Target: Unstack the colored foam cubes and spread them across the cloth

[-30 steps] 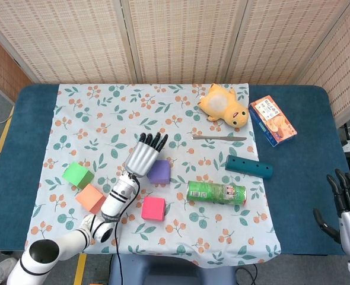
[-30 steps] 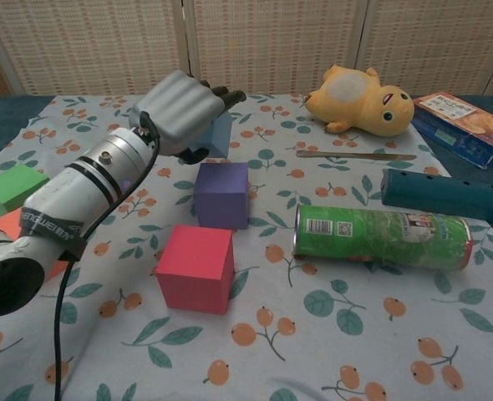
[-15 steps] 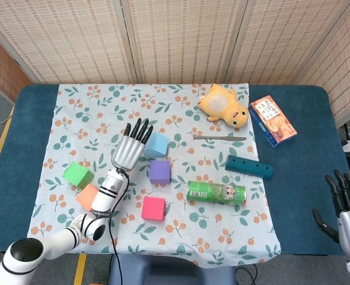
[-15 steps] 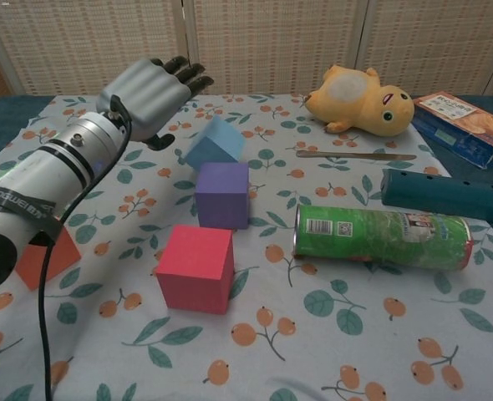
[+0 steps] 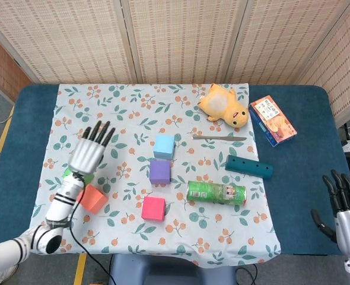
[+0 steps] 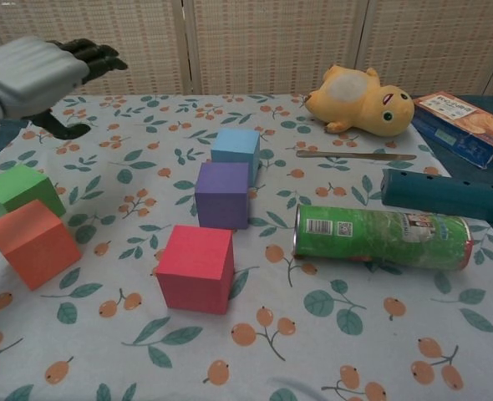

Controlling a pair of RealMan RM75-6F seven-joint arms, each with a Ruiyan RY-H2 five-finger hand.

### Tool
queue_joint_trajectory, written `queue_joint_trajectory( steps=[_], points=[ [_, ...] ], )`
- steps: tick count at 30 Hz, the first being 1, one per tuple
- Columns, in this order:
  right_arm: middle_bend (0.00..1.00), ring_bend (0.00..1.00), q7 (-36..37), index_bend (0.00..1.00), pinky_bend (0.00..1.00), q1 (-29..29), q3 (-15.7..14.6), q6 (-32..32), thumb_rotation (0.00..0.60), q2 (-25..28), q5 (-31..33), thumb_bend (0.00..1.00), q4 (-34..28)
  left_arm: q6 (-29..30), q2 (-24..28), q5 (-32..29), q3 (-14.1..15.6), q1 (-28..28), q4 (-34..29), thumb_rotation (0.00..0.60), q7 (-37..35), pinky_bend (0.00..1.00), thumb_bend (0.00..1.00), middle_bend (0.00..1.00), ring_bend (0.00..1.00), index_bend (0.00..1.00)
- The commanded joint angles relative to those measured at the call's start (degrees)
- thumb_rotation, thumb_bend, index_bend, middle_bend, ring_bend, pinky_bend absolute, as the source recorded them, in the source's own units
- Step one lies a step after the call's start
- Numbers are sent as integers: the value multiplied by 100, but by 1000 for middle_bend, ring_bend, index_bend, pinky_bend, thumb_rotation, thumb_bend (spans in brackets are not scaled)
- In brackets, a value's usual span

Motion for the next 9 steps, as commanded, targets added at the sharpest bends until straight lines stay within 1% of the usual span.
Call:
queue_joint_trajectory(
  steps=[1,4,9],
  points=[
    [0,0,-62,0,0,27,28,-59,600,-42,63,241,14,476,687,416,432,619,-379,600,-741,256,341,63,81,117],
    [0,0,-139,0,0,55,42,-142,600,-78,129,241,15,644,1017,446,542,897,-576,600,-992,261,340,81,99,123],
    [0,0,-242,0,0,80,57,-195,600,-134,171,241,53,833,1247,463,651,1255,-606,600,-1275,265,343,104,102,150]
  ],
)
